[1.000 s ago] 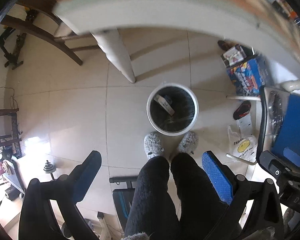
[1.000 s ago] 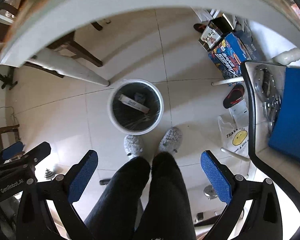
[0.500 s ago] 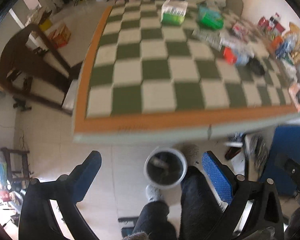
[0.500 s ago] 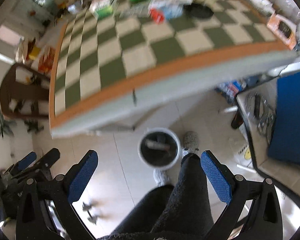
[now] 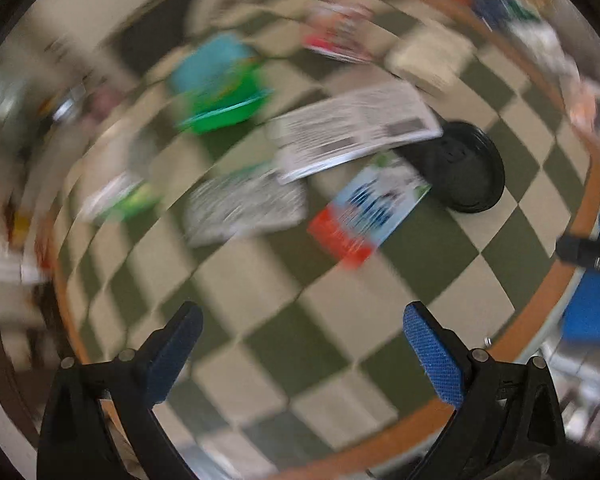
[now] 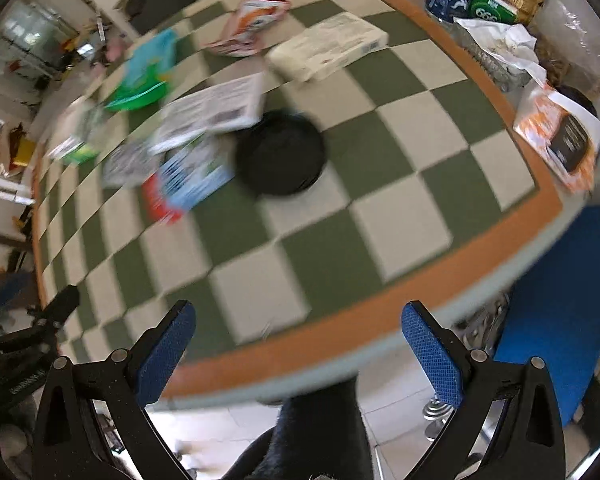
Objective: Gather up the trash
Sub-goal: 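Grasp the white-and-red milk carton with the left tool, then grasp the black round plastic lid with the right tool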
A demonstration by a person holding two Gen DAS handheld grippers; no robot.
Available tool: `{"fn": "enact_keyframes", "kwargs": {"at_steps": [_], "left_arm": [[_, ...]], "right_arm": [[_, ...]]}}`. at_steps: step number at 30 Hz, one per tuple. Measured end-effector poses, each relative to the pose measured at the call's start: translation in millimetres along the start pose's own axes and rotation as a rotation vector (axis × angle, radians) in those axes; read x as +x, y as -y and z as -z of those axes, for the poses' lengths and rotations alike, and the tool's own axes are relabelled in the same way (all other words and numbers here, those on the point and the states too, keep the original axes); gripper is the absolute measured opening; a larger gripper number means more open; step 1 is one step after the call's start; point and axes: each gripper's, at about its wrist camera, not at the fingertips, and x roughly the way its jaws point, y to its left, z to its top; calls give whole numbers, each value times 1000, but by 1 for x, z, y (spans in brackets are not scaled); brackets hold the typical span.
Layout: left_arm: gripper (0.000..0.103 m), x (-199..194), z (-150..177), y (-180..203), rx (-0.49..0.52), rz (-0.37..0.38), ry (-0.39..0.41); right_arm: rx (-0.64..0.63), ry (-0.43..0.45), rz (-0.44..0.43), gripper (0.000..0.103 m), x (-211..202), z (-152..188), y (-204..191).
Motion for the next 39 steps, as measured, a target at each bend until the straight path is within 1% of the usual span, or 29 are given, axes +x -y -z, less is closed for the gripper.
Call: {"fn": "enact_keyframes", "kwargs": {"at_steps": [1,2,5,7,8,9,10,11,12,13,15,16,17,20,21,22,23,25,28,29,30,32,33,35,36,39], "left_arm": [[102,9,-13,7,55,14,-25],[102,22,-27,18,131,28,-47],[102,47,-48,43,301,15,-97],[101,60,-55,55,374,-3,-117],[95,64,-56,57,377,0,-137],[79,69,-59,57,365,19,-153],[65,67,-61,53,325,59,-156],[57,66,-64,45,264,107,-162],[57,65,-63,38,214,117,-167],[57,65,-61,31,158,110,-176],[57,66,-52,11,4,121,-209],[57,68,-44,-1,-95,124,-240],[57,69,-31,-16,-225,133,-275],[56,72,8,-48,-545,181,-318],[54,73,19,-56,-633,212,-323],[55,68,23,-62,-685,229,-276],[54,70,25,-65,-719,237,-282],[56,69,23,-65,-731,246,-281],[55,68,23,-60,-708,232,-283],[54,66,21,-59,-702,228,-277],[49,64,25,-57,-691,209,-268],[49,59,32,-51,-678,194,-250],[48,55,34,-49,-677,178,-243],[48,48,39,-46,-681,157,-223],[48,43,41,-44,-680,150,-214],[48,24,53,-36,-679,114,-174]], "right_arm": [[19,-21,-1,103,9,-15,10],[32,-40,1,103,18,-27,17],[53,-92,10,103,40,-51,36],[50,-125,18,103,51,-62,45],[43,-133,21,103,55,-65,47],[29,-142,22,103,59,-70,49],[22,-144,23,103,60,-73,50],[14,-146,22,103,62,-76,50],[7,-144,7,103,63,-79,50],[4,-144,-5,103,64,-81,48],[-9,-142,-36,103,66,-85,42],[-24,-139,-47,103,67,-86,36],[-39,-135,-50,103,68,-87,31],[-129,-106,-51,103,74,-93,0],[-157,-94,-44,103,76,-95,-10],[-178,-86,-34,103,79,-97,-21],[-194,-86,-22,103,83,-100,-30],[-215,-95,6,103,94,-104,-44],[-241,-124,42,103,112,-107,-57],[-248,-119,68,103,114,-108,-61],[-260,-112,79,103,115,-107,-65],[-275,-101,103,103,116,-105,-69],[-269,-88,110,101,115,-103,-69],[-272,-69,135,91,113,-97,-72],[-262,-69,114,90,110,-95,-70],[-247,-67,111,90,101,-81,-67]]}}
